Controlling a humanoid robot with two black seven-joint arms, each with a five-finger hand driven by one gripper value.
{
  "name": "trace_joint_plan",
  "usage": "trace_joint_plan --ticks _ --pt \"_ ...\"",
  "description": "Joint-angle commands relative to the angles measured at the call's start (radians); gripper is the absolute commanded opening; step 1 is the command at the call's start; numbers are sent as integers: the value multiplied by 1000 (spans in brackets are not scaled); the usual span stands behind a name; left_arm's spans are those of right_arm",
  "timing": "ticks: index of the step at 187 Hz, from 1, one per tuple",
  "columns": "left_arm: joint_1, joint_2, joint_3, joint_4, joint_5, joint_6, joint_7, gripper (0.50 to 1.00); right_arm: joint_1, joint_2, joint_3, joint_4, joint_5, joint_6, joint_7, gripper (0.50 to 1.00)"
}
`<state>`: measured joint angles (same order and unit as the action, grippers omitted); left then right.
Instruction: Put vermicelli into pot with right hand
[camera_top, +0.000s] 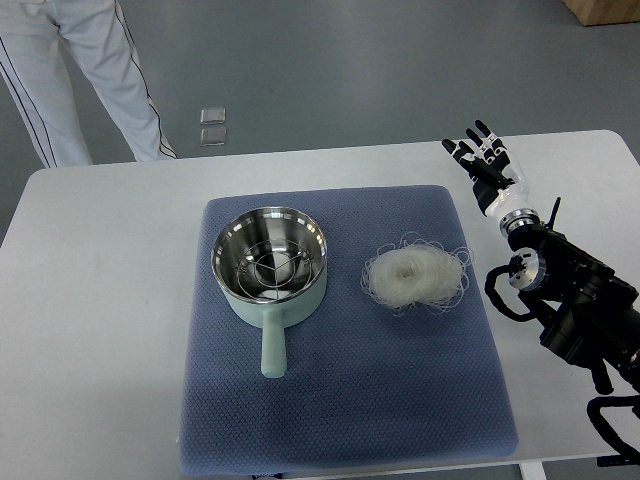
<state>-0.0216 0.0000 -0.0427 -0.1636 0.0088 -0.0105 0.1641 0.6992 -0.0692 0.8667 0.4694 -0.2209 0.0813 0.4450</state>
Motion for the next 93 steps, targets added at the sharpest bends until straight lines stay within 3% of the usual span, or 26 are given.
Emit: trace_joint_plan --ticks 1,93 --pt "0 0 0 -1 0 0 0 1000 0 -1 -1 0 0 0 0 930" --pt "-6 0 1 -1 0 0 0 1000 0 -20 -1 12 -11 -3 0 930"
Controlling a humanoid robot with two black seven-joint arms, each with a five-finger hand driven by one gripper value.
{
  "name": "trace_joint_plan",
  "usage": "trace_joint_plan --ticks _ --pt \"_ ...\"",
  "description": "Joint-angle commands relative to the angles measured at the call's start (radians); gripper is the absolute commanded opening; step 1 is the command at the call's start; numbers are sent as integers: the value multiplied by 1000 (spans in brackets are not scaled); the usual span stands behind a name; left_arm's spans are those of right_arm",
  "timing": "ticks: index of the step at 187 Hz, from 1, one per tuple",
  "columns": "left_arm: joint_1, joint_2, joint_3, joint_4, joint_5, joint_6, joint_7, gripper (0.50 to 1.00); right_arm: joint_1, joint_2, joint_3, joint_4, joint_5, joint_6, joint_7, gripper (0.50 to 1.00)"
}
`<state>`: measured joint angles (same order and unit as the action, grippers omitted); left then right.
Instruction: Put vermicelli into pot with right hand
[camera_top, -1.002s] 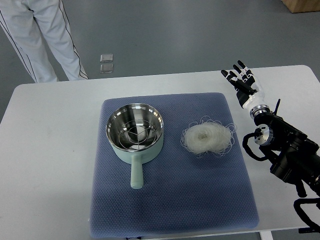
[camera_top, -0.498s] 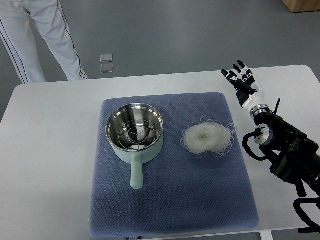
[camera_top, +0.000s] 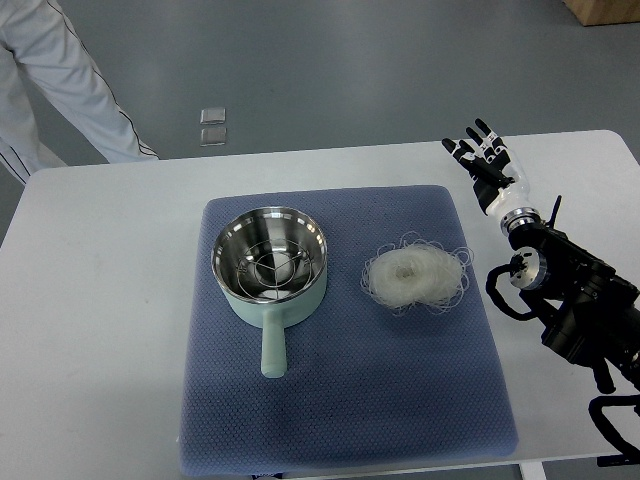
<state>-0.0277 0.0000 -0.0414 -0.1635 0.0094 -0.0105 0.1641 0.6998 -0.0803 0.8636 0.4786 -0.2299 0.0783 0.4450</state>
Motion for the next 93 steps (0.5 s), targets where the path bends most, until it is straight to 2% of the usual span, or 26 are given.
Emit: trace_joint_plan --ticks 1,26,56,78,93 --pt "0 0 1 -1 0 0 0 1000 0 -10 2 3 -2 0 0 930" --pt "0 0 0 -1 0 0 0 1000 3 -16 0 6 -5 2 1 930" --pt "0 0 0 -1 0 0 0 1000 24 -72 -21 54 -20 2 0 930" --pt "0 0 0 -1 0 1 0 1000 33 -124 -69 106 -161 6 1 928" --pt "0 0 0 -1 0 0 0 1000 35 -157 -77 192 -282 6 7 928"
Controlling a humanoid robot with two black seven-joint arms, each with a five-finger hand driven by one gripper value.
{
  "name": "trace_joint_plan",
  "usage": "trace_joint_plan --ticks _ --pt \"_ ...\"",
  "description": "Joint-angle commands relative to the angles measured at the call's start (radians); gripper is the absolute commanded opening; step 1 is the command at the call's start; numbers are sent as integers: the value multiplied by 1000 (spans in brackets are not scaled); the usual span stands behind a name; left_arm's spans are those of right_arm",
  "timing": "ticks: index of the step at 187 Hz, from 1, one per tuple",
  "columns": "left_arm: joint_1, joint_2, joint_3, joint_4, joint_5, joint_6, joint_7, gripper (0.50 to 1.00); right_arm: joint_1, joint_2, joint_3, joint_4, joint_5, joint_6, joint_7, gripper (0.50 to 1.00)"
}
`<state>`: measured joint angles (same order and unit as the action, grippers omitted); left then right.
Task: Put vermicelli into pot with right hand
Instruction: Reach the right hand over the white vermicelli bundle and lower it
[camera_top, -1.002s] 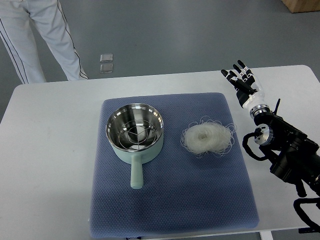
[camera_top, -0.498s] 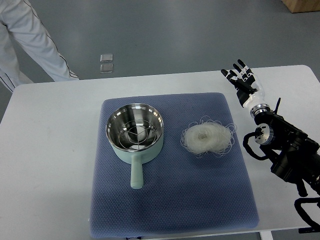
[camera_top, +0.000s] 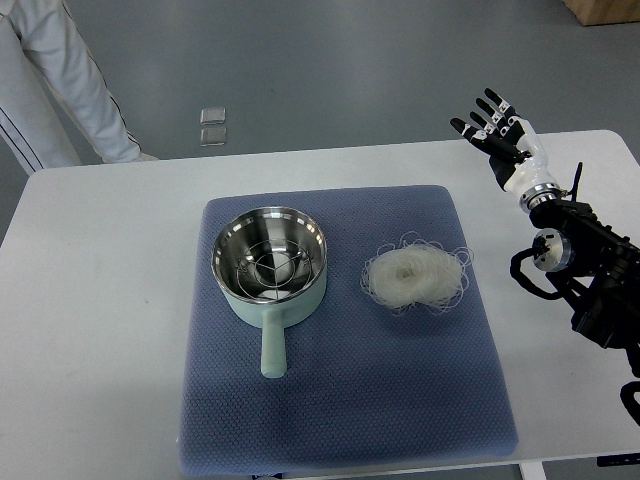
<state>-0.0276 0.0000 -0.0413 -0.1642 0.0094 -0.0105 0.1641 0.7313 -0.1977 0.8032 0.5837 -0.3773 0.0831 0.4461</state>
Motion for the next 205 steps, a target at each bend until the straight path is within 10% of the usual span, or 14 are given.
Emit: trace_joint_plan --ticks 1,35,106,205 --pt "0 0 0 0 0 0 0 1000 3 -40 -16 87 -135 1 6 928" --pt "0 0 0 0 0 0 0 1000 16 -178 -76 228 -476 73 13 928" --pt "0 0 -2 0 0 0 0 1000 56 -391 -127 485 -910 478 78 928" --pt "0 0 -2 0 0 0 0 1000 128 -405 -325 573 -1305 366 65 926"
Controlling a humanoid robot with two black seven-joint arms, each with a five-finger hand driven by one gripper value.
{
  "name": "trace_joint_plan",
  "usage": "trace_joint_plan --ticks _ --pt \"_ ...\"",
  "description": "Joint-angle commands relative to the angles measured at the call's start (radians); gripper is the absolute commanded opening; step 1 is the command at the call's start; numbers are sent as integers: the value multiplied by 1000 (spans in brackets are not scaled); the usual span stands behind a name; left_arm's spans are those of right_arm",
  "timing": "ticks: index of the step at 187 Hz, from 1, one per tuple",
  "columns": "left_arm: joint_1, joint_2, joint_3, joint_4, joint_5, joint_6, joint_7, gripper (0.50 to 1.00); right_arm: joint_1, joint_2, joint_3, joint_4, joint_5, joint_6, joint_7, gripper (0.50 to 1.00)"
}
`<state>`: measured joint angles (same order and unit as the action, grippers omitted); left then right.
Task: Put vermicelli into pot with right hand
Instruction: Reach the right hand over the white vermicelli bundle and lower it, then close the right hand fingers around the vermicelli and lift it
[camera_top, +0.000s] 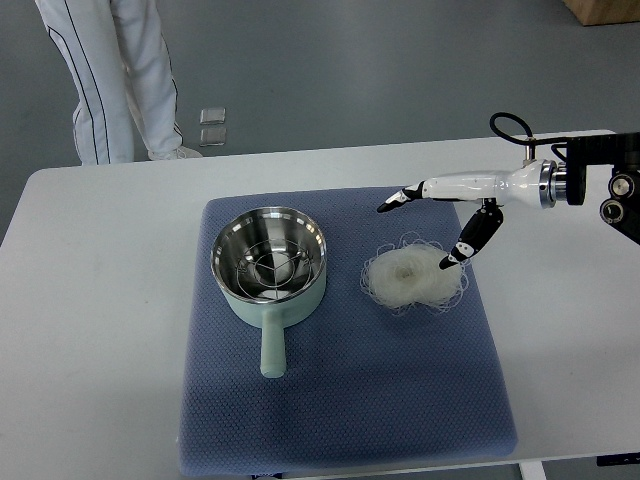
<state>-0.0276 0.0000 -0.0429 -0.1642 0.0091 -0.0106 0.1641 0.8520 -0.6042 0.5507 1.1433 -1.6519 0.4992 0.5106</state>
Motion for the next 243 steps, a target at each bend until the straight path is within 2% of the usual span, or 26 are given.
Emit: trace_joint_plan --ticks 1,62,106,147,192,212,223,243 --pt "0 0 0 0 0 0 0 1000 7 1 -72 13 -31 -50 0 926" --pt "0 0 0 0 0 0 0 1000 15 11 -196 -30 -88 -200 -3 919" --pt "0 0 0 0 0 0 0 1000 15 17 -241 -48 -97 -269 -3 917" --pt "0 0 0 0 0 0 0 1000 15 52 -255 -77 -111 -304 -11 913" --pt "0 0 0 0 0 0 0 1000 16 76 -255 -76 -109 -307 -9 901" --pt "0 0 0 0 0 0 0 1000 15 81 -258 -77 -111 -304 -9 852" --pt "0 0 0 0 0 0 0 1000 16 81 -268 -77 -111 -303 -9 797" --pt "0 0 0 0 0 0 0 1000 15 81 -272 -79 -111 -303 -11 760"
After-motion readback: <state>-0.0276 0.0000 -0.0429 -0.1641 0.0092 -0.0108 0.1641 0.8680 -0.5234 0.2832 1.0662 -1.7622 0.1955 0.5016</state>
